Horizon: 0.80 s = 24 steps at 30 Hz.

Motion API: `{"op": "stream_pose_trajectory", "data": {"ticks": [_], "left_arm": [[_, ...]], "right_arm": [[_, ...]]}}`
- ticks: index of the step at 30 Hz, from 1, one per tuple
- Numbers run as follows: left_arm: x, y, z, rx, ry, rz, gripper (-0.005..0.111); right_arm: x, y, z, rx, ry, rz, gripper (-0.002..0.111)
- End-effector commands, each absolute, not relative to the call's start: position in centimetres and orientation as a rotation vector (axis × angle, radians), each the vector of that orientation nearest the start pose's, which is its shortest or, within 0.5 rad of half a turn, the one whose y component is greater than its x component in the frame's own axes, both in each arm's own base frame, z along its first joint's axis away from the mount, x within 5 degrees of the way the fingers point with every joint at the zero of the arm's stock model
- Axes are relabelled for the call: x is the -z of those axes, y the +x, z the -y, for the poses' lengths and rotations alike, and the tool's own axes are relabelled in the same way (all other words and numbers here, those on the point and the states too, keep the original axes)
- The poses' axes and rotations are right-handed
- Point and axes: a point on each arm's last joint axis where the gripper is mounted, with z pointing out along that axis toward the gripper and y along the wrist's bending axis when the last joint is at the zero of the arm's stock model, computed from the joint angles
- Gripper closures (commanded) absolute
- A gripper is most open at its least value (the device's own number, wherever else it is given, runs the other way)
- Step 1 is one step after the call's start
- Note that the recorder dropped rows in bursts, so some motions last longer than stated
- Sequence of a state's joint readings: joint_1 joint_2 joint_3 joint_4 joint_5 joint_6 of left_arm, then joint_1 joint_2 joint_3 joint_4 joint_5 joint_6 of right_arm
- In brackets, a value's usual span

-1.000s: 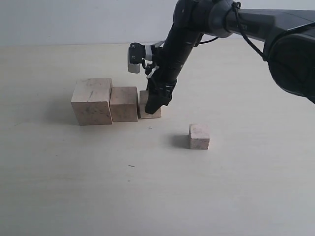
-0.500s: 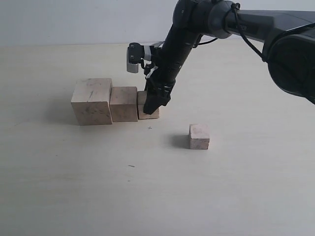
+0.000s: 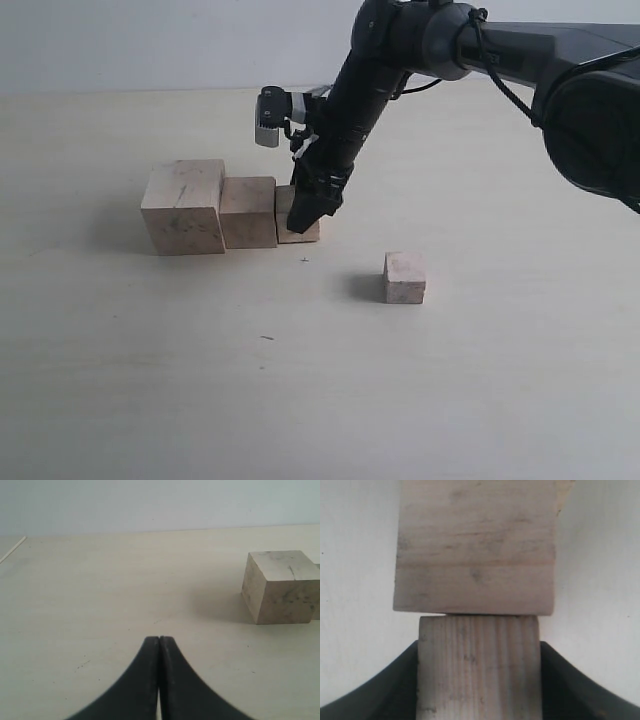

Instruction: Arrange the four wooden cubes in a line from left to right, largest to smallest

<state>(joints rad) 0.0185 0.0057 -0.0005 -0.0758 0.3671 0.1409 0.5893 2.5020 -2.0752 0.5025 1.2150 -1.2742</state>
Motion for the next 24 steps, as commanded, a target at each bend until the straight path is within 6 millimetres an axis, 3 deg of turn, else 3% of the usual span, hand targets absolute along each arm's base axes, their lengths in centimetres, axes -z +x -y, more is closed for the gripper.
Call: {"op": "stream_pose_trajectory", "data": {"ticks": [1,9,14,18,24], "left_arm": [[-18.11,5.32,0.16,-0.036,0.071,-1.839,0.107],[-18.11,5.32,0.16,-0.036,0.071,-1.839,0.107],[-18.11,5.32,0.16,-0.036,0.071,-1.839,0.107],[-18.11,5.32,0.16,-0.036,0.071,-1.839,0.107],[-18.11,5.32,0.16,-0.036,0.071,-1.839,0.107]], "right_arm": [[-10.72,38.96,-31.08,-0.646,-2.193,-1.943,0.099],[-10.72,38.96,-31.08,-0.649,-2.177,-1.966,0.057],[-10.75,38.94,-31.14,-0.666,-2.128,-2.026,0.037],[-10.85,38.94,-31.14,-0.669,-2.106,-2.053,0.031],[-11.51,38.95,-31.15,-0.666,-2.079,-2.071,0.031]]}}
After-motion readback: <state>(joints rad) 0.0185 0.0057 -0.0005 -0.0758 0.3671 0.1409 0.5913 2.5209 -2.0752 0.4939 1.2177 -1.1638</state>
